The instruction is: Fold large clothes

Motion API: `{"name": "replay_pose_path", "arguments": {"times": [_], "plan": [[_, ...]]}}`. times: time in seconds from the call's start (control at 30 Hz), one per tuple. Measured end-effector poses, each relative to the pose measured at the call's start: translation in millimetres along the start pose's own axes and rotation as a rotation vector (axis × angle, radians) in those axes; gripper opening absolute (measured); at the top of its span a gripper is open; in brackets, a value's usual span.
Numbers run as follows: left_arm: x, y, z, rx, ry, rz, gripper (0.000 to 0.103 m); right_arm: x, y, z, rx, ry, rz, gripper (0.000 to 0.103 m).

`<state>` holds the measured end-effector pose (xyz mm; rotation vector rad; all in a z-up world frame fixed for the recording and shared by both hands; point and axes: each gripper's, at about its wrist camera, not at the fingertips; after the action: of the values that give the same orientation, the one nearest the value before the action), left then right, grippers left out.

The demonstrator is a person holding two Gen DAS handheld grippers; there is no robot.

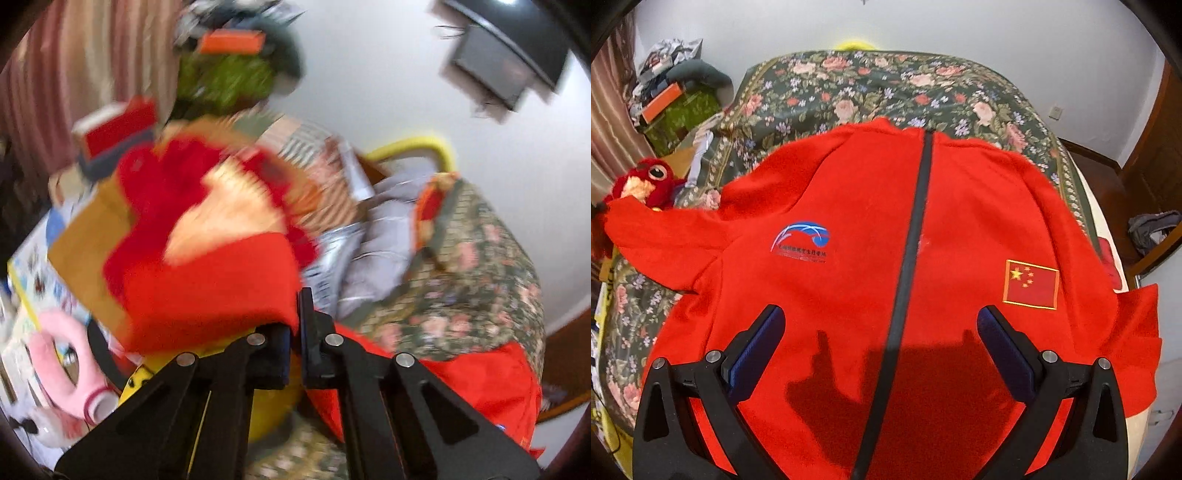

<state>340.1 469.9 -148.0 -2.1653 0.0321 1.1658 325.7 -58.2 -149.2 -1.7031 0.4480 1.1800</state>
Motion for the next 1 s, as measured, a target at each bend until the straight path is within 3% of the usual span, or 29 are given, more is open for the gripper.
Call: {"name": "replay_pose_path", "arguments": {"times": [0.23,0.43,0.6,0.8,1.0], "plan": [[-65.3,36.6,-120.8,0.213,0.149,-0.078,0.002,-27.0,7.6,-23.4,0.031,-0.003,-0.057,0.103],[-89.3,89.6,-206.2,0.313,0.285,-0.034,0.002,-37.9,17.8,-49.1,0.067,-0.006,-0.076,0.103],[-90.4,151.1,-274.0,0.441,0.317,0.007,0.002,-42.8,30.6,-70.2,0.098,-0.003,-0.088,0.103],[-71.4,240.5,-321.3,0.507,0.389,0.142,0.002,-43.3,46.0,-91.7,0.112,-0.011,-0.081,0.103],[-42.5,327.3,-349.6,0.606,0.392,0.31,0.002,-45.3,60.6,-109.0,0.127,-0.003,-0.069,0.103]]}}
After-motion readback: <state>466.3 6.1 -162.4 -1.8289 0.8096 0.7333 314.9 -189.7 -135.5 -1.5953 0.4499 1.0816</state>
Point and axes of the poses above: each gripper's, at about its wrist camera, not at the fingertips, and x roughly the way its jaws point, z to its left, y to its underside, and after that the axes turned 12 degrees about -x, right-handed
